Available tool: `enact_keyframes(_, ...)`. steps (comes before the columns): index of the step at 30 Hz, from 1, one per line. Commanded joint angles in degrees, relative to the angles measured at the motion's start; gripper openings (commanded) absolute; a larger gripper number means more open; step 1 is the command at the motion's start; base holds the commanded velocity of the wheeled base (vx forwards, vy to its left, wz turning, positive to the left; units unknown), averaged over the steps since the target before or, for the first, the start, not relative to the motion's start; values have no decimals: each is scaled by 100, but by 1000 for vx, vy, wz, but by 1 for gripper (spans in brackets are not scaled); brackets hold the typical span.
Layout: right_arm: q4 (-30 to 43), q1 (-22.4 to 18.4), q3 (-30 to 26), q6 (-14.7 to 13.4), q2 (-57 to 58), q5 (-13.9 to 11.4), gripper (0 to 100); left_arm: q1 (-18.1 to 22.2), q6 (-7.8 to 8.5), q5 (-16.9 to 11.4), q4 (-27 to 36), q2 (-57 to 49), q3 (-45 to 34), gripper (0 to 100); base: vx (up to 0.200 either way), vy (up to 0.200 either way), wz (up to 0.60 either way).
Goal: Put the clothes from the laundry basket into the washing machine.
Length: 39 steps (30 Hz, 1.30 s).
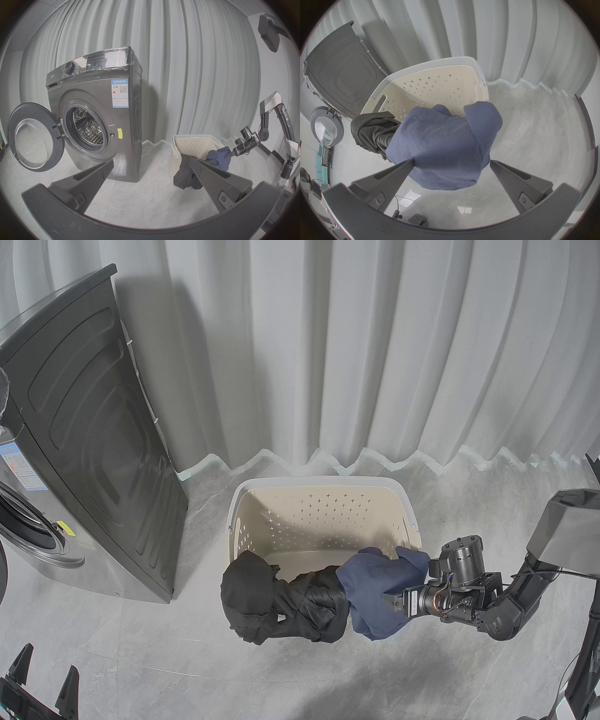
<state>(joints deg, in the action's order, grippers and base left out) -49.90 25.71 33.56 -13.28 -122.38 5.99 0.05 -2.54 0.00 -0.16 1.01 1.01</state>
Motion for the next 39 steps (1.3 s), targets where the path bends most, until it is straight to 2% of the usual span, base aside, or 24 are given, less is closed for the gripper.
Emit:
enact_keyframes(1,-11,4,37,0,-40,-1,100,-5,-1,0,-2,-75,-92,100,0,0,0)
enact_keyframes(9,-11,13,116,-17,-58,-1,100,4,-1,0,-2,-75,-92,100,0,0,0)
enact_keyframes(10,-11,22,116,-17,-58,-1,0,-5,-1,0,-11,-75,-92,100,0,0,0)
enact_keyframes(26,-11,110,-104,-114,92,-1,0,-5,-1,0,-2,-75,-92,100,0,0,0)
enact_keyframes(39,68,532,-605,-114,1595,-1,0,-5,-1,0,-2,-75,-92,100,0,0,0)
